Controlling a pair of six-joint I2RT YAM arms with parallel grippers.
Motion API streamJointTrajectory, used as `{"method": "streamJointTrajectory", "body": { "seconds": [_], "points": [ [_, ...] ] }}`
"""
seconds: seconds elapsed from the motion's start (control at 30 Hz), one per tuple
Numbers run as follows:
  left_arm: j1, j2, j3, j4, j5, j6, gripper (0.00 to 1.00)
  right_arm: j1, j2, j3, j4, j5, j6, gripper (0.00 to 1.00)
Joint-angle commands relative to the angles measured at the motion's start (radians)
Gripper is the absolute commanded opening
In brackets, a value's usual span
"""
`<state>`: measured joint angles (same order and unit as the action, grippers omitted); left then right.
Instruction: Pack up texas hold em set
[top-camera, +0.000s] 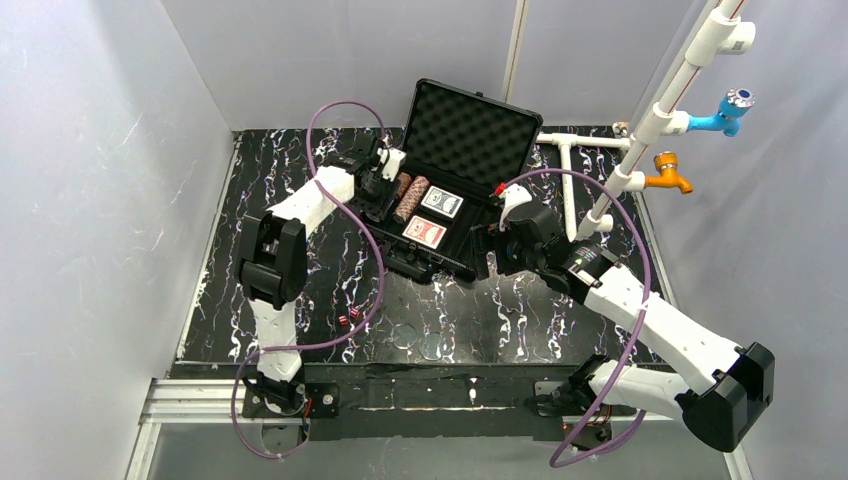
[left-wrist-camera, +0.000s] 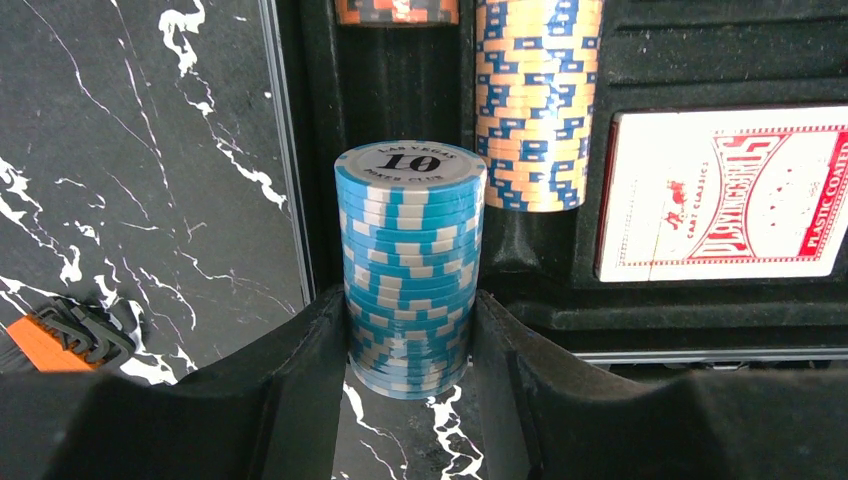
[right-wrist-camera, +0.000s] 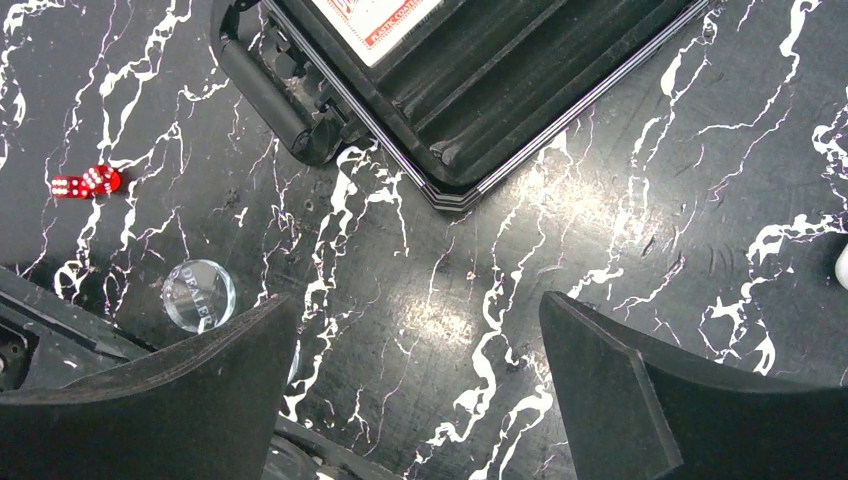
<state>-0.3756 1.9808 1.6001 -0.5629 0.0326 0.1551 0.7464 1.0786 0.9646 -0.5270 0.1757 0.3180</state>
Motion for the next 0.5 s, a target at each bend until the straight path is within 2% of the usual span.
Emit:
{"method": "streamJointTrajectory", "body": {
  "seconds": [0.0,0.13,0.47],
  "points": [
    [0.006,0.004,0.08,0.002,-0.019,-0.001,0.0,-0.002,-0.025,-0.009,0.022,0.023,0.006,0.98],
    [0.006,0.034,0.105,-0.001,-0.055,0.001,0.0,-0.003,-0.033,-0.014,0.021,0.024,0.006,0.98],
    [0.006,0.074,0.155,-0.022,-0.039,-0.009,0.0,-0.002,-0.031,-0.025,0.022,0.023,0.009,0.98]
  ]
}}
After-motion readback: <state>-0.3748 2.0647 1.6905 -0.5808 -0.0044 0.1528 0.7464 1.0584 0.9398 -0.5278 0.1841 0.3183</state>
